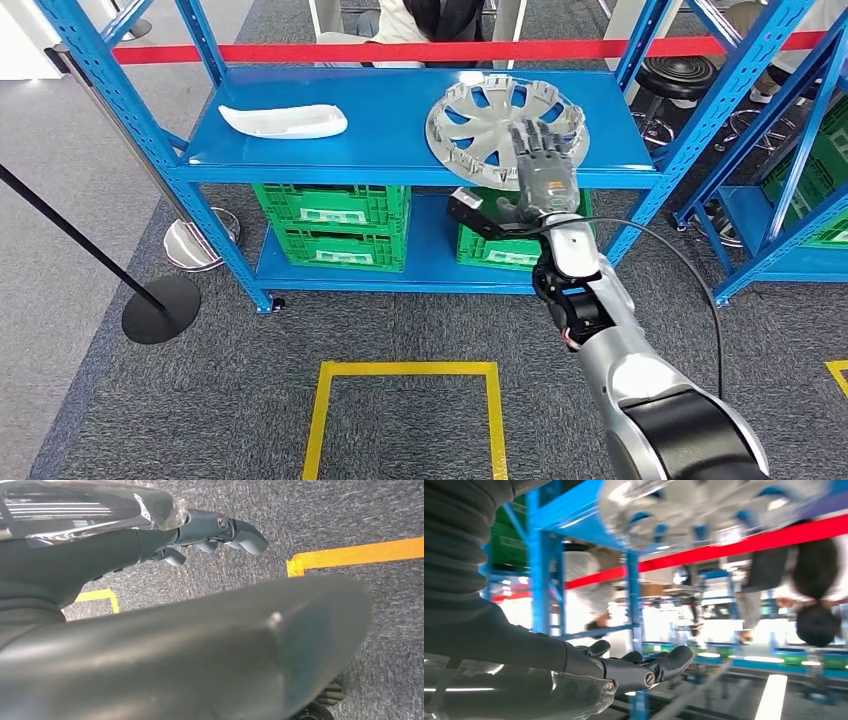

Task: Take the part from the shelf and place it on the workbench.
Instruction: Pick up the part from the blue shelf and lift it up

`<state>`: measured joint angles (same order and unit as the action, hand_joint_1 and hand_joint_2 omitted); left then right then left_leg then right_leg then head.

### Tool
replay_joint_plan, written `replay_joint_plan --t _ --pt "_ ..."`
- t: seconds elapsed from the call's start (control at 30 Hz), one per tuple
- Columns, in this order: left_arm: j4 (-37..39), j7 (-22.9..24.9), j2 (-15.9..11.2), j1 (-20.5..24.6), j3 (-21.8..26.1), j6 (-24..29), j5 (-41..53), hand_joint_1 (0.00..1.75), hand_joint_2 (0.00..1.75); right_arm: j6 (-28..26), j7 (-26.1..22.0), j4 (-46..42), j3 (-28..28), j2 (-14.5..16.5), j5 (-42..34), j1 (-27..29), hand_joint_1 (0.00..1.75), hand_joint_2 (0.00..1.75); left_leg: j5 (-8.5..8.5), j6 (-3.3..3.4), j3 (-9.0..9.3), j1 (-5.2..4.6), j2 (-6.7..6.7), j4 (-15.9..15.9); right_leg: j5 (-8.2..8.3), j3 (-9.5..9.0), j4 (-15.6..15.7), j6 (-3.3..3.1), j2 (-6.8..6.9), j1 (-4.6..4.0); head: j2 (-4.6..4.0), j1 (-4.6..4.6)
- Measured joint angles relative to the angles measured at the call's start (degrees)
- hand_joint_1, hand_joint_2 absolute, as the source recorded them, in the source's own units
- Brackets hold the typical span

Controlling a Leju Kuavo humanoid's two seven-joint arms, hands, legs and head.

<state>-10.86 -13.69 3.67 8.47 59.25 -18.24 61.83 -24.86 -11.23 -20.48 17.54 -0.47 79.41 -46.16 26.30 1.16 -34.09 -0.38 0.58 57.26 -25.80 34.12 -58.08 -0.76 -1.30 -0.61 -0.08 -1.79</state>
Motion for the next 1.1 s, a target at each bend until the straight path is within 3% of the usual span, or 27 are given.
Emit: replay_joint_plan --t 0.2,0.57,0.67,0.8,0.87,0.97,1.0,1.03,1.1 --pt "0.00 0.67 0.02 0.33 -0.31 0.10 0.17 0.00 0.00 1.08 2.62 -0.06 3.79 3.47 1.34 -0.52 0.00 1.75 0.00 -0.01 0.03 0.00 0.09 0.00 0.00 -0.04 0.00 0.00 0.09 0.00 -0.01 -0.01" --pt "0.00 1.44 -0.02 0.36 -0.68 0.57 0.49 0.00 0.00 2.92 4.55 0.10 5.63 3.98 1.66 -0.51 0.00 1.75 0.01 -0.01 0.03 -0.01 0.06 0.02 -0.01 -0.04 0.02 0.00 0.09 0.01 0.00 0.00" --pt "0.00 1.47 -0.13 0.35 -1.14 0.26 0.92 0.00 0.00 3.21 4.98 0.43 5.89 3.93 1.56 -0.13 0.00 1.75 0.26 0.33 0.00 -0.16 0.09 0.18 -0.01 -0.11 0.18 0.26 0.09 0.20 0.00 -0.01" --pt "-0.02 1.88 -0.42 0.35 -1.68 0.45 1.63 0.00 0.00 3.21 5.21 0.68 6.01 3.78 1.23 0.52 0.00 1.75 0.80 1.36 0.87 0.01 0.09 -0.71 0.37 -0.11 -1.19 1.02 0.15 0.22 -0.01 0.00" --pt "-0.04 2.05 -0.49 0.36 -1.79 0.58 1.77 0.00 0.00 3.24 5.26 0.77 6.04 3.63 1.13 0.51 0.00 1.75 1.20 1.77 2.09 0.38 -0.02 -1.04 -1.18 1.55 -4.52 1.37 0.33 0.28 -0.01 0.23" --pt "-0.04 2.16 -0.53 0.29 -1.91 0.69 1.83 0.00 0.00 3.60 5.52 1.05 6.17 3.41 1.13 0.85 0.00 1.75 2.15 1.59 3.16 0.71 -0.23 -1.07 -5.15 7.70 -14.89 2.24 0.51 0.85 -0.01 0.44" --pt "-0.04 2.21 -0.53 0.22 -2.00 0.71 1.86 0.00 0.00 3.94 5.89 1.19 6.26 3.33 1.22 1.08 0.00 1.75 2.52 1.33 3.62 0.85 -0.22 -1.05 -5.30 9.22 -16.86 2.54 0.54 1.10 -0.01 0.44" --pt "-0.04 2.25 -0.52 0.13 -2.14 0.72 1.90 0.00 0.00 4.45 6.54 1.33 6.36 3.20 1.40 1.26 0.00 1.75 2.96 0.96 4.20 1.05 -0.21 -1.03 -4.27 9.65 -16.50 2.80 0.61 1.37 -0.01 0.45" --pt "-0.04 2.29 -0.52 -0.03 -2.45 0.66 1.99 0.00 0.00 5.54 8.22 1.57 6.54 2.78 1.76 1.41 0.00 1.75 4.13 0.07 5.69 1.53 -0.15 -0.98 0.25 7.54 -9.82 3.26 0.90 1.92 -0.01 0.48"
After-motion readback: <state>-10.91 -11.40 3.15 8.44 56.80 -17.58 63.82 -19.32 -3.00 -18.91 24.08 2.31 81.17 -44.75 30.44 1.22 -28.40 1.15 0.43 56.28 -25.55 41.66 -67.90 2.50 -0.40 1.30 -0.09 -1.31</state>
